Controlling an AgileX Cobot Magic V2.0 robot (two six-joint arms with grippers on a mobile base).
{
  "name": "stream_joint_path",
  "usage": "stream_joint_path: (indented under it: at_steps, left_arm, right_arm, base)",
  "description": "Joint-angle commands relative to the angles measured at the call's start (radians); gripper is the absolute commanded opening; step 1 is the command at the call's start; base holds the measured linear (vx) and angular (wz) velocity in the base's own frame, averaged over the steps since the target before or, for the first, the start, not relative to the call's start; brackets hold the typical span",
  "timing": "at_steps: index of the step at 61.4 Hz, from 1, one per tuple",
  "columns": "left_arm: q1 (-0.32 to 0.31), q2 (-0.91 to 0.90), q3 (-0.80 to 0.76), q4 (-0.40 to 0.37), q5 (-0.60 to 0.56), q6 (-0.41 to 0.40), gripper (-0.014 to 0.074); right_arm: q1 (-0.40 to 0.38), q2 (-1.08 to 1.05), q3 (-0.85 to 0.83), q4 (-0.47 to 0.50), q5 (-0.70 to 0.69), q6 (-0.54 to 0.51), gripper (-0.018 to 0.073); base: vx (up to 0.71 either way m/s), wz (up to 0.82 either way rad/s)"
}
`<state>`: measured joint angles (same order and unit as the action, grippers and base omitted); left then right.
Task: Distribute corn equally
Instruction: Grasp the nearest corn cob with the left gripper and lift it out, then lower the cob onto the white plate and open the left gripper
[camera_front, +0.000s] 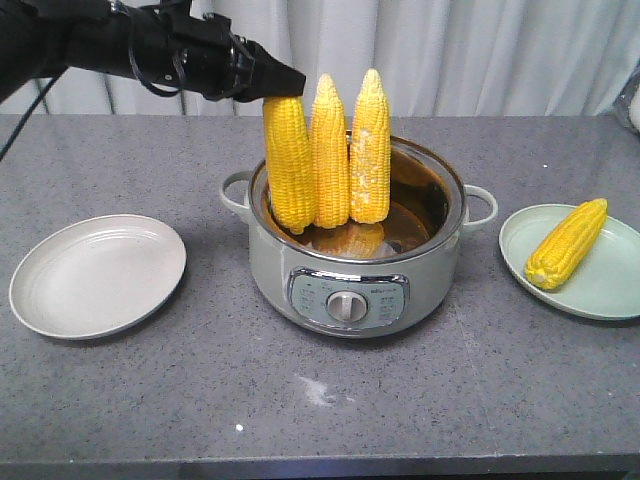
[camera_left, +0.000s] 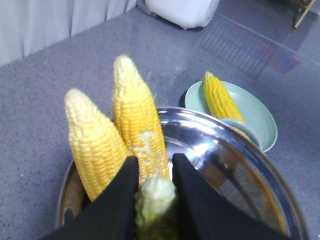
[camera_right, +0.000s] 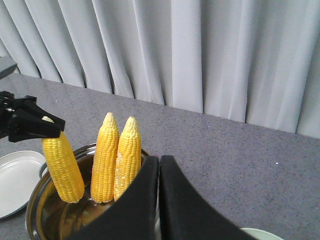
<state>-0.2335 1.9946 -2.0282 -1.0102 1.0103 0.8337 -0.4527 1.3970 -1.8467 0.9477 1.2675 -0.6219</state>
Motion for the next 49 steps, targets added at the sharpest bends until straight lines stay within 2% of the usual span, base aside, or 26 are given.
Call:
stream_joint_path:
  at_steps: [1, 12, 15, 20, 28, 42, 49]
  left_arm:
    - [0.0, -0.122, -0.034, -0.078, -0.03, -0.005, -0.0008]
    - [0.0, -0.245, -0.034, -0.059, -0.027, -0.006, -0.0008]
    - [0.0, -0.279, -0.034, -0.033, -0.018, -0.007, -0.0008]
    - [0.0, -0.342, -0.034, 0.058, 0.021, -0.042, -0.0008]
    - [0.0, -0.421, -0.034, 0.319, 0.097, -0.163, -0.0008]
    - [0.0, -0.452, -0.034, 0.84, 0.242, -0.545, -0.0008]
    - [0.0, -0.441, -0.019, 1.005, 0.241, -0.715, -0.0008]
  right_arm:
    - [-0.006, -0.024, -0.02, 0.042, 0.022, -0.004, -0.0008]
    - [-0.006, -0.024, -0.02, 0.042, 0.022, -0.004, -0.0008]
    - [-0.006, -0.024, -0.02, 0.042, 0.022, -0.004, -0.0008]
    - [-0.006, -0.024, -0.02, 0.042, 0.022, -0.004, -0.0008]
    - [-0.006, -0.024, -0.02, 0.042, 0.022, -0.004, -0.0008]
    - [-0.006, -0.024, -0.02, 0.049, 0.022, -0.004, -0.0008]
    - [-0.006, -0.024, -0.02, 0.049, 0.022, -0.004, -0.0008]
  base:
    - [0.0, 0.0]
    - [0.0, 0.0]
    - [0.0, 0.0]
    - [0.0, 0.0]
    - [0.0, 0.0]
    - [0.0, 0.0]
    - [0.0, 0.0]
